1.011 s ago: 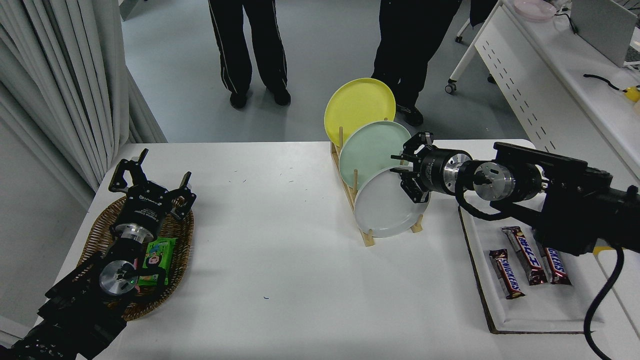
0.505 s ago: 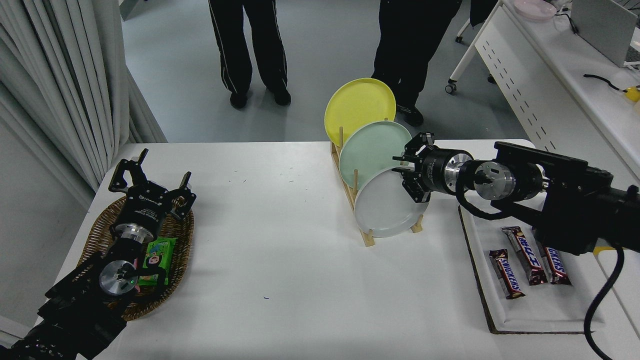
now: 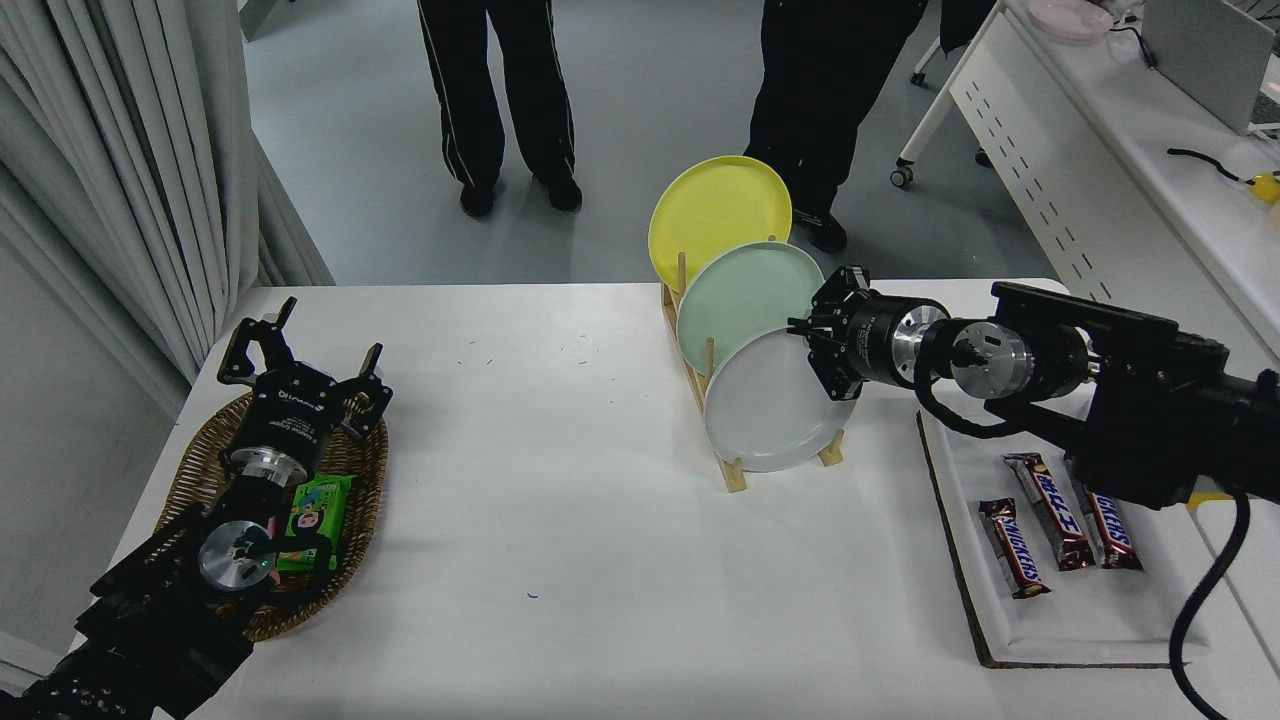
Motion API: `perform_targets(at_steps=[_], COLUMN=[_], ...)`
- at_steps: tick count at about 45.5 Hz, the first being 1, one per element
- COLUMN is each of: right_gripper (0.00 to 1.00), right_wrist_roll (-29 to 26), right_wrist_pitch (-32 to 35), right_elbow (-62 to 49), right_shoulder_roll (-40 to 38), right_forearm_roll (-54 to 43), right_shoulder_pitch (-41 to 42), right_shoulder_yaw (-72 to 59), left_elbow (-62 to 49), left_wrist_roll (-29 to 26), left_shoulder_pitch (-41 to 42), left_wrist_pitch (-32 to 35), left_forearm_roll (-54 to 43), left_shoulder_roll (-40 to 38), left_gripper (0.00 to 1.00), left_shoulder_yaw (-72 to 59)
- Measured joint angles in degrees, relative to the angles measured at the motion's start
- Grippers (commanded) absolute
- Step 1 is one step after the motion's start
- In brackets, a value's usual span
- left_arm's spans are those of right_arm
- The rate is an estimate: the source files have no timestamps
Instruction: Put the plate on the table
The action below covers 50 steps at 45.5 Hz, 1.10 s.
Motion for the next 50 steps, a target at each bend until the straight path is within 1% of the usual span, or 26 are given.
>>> perform_targets(at_steps=[8, 13, 29, 39, 50], right_gripper=[0.00, 0.00, 0.00, 0.00, 0.00], right_wrist_roll=[-0.1, -1.1, -8.8, -12.0, -14.3], right_wrist_pitch=[0.2, 0.4, 1.0, 0.7, -0.1], right_elbow=[0.2, 0.3, 1.4, 3.5, 4.5], right_shoulder_roll=[-0.9, -1.9, -4.9, -5.9, -6.5], right_forearm_roll=[-0.2, -0.2, 0.6, 3.4, 6.6], right_shoulder_pitch=[0.1, 0.8, 2.6, 4.0, 5.6], right_shoulder_yaw=[0.4, 1.1, 4.1, 5.5, 7.1], left_elbow=[0.0, 0.0, 0.0, 0.0, 0.0], left_wrist_roll=[0.0, 0.0, 0.0, 0.0, 0.0], left_shoulder_pitch=[0.0, 0.0, 0.0, 0.0, 0.0], left_wrist_pitch=[0.0, 0.0, 0.0, 0.0, 0.0], left_forearm_roll=[0.0, 0.0, 0.0, 0.0, 0.0], left_shoulder_roll=[0.0, 0.0, 0.0, 0.0, 0.0], left_gripper=[1.00, 1.00, 1.00, 1.00, 1.00], left_shoulder_yaw=[0.0, 0.0, 0.0, 0.0, 0.0])
